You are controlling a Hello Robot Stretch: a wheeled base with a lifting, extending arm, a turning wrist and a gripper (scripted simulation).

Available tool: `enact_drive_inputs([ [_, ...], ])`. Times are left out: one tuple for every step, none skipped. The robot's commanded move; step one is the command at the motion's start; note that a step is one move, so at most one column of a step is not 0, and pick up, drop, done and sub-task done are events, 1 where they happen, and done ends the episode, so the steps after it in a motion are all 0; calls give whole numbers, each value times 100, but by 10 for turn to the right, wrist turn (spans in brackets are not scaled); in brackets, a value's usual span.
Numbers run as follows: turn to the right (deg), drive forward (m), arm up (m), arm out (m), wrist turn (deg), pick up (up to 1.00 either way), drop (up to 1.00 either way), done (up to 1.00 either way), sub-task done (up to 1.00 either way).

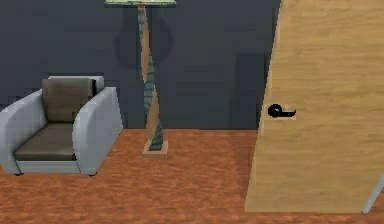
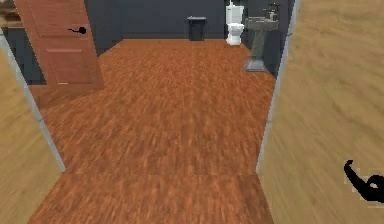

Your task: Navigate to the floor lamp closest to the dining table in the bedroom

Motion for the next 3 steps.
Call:
enact_drive_inputs([
  [30, 0, 0, 0, 0, 0, 0, 0, 0],
  [0, 90, 0, 0, 0, 0, 0, 0, 0],
  [-270, 0, 0, 0, 0, 0, 0, 0, 0],
])
